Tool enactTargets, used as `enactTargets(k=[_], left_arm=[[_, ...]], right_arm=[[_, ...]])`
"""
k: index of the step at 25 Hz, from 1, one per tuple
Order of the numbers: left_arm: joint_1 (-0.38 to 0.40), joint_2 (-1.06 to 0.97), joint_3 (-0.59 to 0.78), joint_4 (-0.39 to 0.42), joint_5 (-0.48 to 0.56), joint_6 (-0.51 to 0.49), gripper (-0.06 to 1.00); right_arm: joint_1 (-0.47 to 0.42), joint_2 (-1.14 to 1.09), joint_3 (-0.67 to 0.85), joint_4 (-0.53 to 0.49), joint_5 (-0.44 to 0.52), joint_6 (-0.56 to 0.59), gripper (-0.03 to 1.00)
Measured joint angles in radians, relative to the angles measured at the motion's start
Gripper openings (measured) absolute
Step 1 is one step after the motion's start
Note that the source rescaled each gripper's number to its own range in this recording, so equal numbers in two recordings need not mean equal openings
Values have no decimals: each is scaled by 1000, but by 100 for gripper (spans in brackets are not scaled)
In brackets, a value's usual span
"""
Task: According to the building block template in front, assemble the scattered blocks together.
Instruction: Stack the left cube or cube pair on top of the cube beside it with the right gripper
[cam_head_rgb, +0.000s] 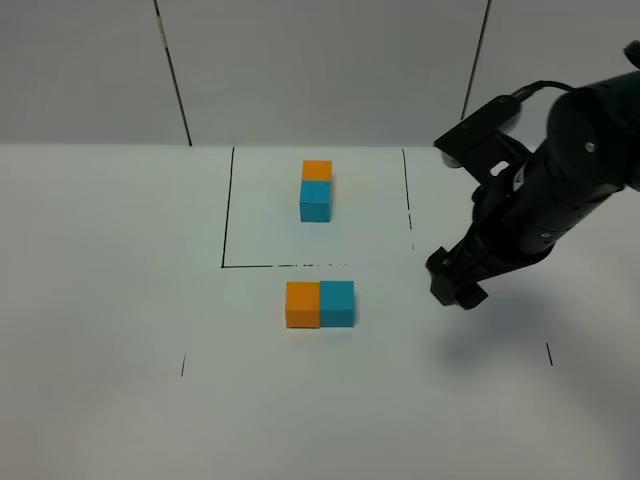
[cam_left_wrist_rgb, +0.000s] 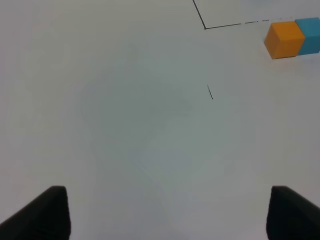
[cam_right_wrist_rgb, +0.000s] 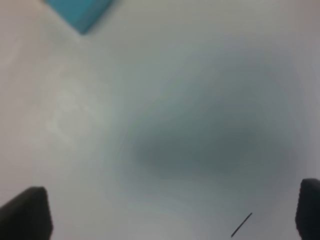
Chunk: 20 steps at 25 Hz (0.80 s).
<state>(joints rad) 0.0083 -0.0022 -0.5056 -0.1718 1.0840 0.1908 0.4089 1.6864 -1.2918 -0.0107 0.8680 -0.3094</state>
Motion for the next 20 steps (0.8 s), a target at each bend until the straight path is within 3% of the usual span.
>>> enactTargets(k=[6, 16, 20], left_arm=[[0, 0, 0, 0, 0, 0, 68], [0, 0, 0, 0, 0, 0, 68], [0, 0, 0, 0, 0, 0, 68]], right_arm=[[-111, -117, 152, -2, -134, 105, 95], [-300, -321, 379, -5, -195, 186, 95], [-338, -403, 420, -30, -196, 232, 95]])
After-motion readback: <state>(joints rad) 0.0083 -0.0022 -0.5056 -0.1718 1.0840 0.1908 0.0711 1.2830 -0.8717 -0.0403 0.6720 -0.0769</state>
